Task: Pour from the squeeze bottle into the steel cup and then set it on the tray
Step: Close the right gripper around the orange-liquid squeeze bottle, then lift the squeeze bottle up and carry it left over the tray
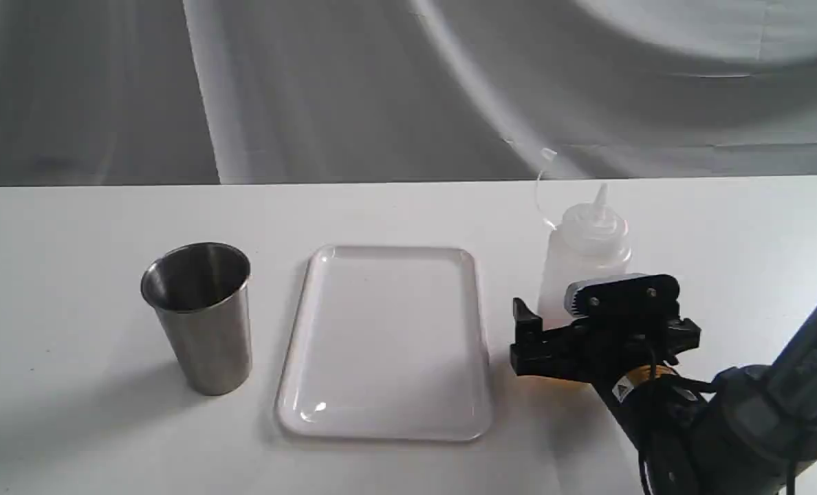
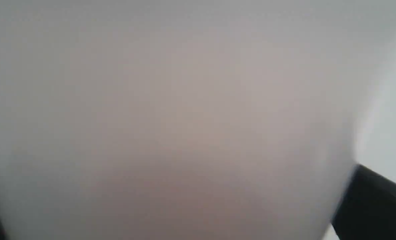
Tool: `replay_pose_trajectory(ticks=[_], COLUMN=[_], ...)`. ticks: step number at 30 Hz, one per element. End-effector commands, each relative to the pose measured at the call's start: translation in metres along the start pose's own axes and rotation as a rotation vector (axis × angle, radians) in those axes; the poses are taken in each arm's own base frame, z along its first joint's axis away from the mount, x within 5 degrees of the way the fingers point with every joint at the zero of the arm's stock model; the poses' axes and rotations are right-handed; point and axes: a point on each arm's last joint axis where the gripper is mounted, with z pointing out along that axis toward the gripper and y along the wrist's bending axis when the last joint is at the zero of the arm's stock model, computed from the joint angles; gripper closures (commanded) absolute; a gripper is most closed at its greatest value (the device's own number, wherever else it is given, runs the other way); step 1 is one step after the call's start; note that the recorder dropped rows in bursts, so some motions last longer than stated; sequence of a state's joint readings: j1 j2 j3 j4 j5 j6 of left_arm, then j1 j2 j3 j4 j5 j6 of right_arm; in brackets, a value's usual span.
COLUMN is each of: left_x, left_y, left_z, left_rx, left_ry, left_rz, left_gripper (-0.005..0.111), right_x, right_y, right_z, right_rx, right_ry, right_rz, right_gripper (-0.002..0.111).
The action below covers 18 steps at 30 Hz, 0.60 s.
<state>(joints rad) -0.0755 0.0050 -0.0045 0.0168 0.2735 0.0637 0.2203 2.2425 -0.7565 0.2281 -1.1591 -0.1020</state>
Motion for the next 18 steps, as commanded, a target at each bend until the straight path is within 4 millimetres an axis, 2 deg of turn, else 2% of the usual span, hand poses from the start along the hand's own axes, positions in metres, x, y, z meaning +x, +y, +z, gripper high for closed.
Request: replay_pose_trajectory(ticks=[1,7,12,14,18], left_x=[0.0005,0.0005,0.0005,0.0005,0.0005], left_y=[-0.0003,-0.0003,-0.0003,-0.0003,-0.0003], left_z=[0.0,0.0,0.0,0.0,0.0], left_rx=[0.005,0.005,0.005,0.005,0.005], left_ry=[-0.009,-0.009,-0.009,-0.009,-0.009], left_rz=[0.0,0.0,0.0,0.0,0.0], left_gripper=[0.098,0.098,0.098,0.098,0.098], right_x=[-0.0027,-0.0024,-0.002,-0.002,-0.002], right_y=[-0.0002,-0.0005,-0.0004,-0.0004,-0.0004], right_z=[0.0007,0.0007,0.0007,0.0007,0.0007], right_rx=[-0.006,-0.003,-0.003,-0.003,-0.003], right_ry=[-0.021,-0.017,-0.013,-0.013,-0.013], right_rz=[0.002,0.003,0.003,0.003,0.003], right_gripper=[0.004,0.004,0.009,0.014,0.032])
